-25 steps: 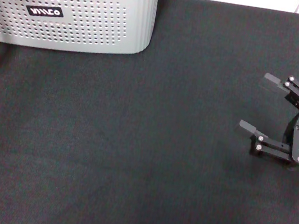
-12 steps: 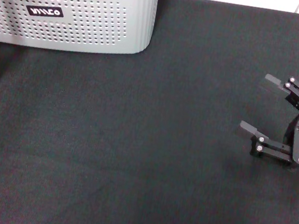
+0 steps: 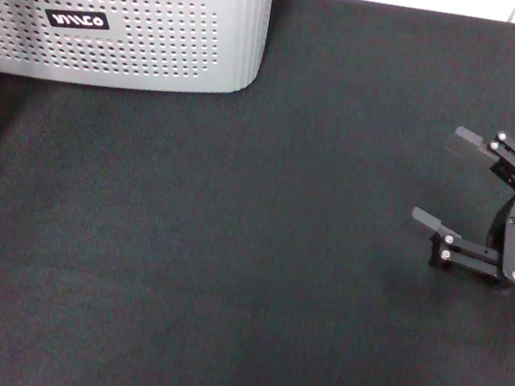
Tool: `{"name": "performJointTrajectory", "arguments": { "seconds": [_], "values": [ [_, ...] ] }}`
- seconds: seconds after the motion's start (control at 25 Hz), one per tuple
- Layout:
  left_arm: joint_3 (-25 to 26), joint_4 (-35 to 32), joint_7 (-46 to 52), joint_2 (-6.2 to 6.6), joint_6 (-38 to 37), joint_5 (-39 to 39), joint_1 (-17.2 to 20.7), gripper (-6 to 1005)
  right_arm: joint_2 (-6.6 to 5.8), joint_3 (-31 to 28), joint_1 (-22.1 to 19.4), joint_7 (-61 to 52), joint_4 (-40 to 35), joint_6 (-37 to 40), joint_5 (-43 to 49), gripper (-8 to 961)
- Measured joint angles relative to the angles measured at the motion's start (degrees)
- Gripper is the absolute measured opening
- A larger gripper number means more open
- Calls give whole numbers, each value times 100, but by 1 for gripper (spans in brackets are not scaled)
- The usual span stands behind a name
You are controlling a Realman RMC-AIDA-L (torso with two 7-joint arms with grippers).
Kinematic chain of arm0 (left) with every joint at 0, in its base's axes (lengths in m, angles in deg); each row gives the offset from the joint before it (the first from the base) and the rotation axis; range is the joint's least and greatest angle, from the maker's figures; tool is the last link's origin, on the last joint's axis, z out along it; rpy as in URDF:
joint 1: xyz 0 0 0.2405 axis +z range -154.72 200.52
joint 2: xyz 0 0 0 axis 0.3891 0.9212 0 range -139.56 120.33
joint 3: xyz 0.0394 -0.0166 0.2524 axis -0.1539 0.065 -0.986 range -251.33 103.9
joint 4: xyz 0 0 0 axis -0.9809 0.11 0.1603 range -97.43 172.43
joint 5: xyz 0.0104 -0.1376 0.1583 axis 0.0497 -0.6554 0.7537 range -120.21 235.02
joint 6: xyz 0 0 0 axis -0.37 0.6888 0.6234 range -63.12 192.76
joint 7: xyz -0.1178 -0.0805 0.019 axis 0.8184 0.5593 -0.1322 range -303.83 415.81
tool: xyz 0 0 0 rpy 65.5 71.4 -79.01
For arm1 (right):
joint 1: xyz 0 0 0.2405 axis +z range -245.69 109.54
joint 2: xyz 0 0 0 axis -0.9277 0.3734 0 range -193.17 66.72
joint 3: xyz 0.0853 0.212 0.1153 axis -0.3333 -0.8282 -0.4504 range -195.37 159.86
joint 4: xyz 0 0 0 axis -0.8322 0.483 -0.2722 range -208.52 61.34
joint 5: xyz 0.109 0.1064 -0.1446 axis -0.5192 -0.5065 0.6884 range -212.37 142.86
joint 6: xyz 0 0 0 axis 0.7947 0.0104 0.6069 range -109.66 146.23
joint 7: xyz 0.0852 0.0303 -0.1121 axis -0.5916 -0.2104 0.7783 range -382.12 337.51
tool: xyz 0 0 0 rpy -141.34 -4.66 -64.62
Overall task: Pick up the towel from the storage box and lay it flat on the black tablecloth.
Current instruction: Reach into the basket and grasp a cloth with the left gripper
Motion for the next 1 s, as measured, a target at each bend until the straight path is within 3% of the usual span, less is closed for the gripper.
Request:
{"name": "performJointTrajectory", "arguments": {
  "seconds": [0.52,0.64,0.84,1.0],
  "values": [
    [14,1,41,-40,-7,-346,196,642,0,0,-10,4,0,8,-8,880],
    [13,0,49,-40,-11,-347,212,402,0,0,-10,4,0,8,-9,880],
    [-8,0,119,-55,-15,-315,187,206,0,0,-10,4,0,7,-9,880],
    [-19,0,256,-58,-78,-274,171,182,0,0,-23,4,6,7,-9,880]
  ]
}}
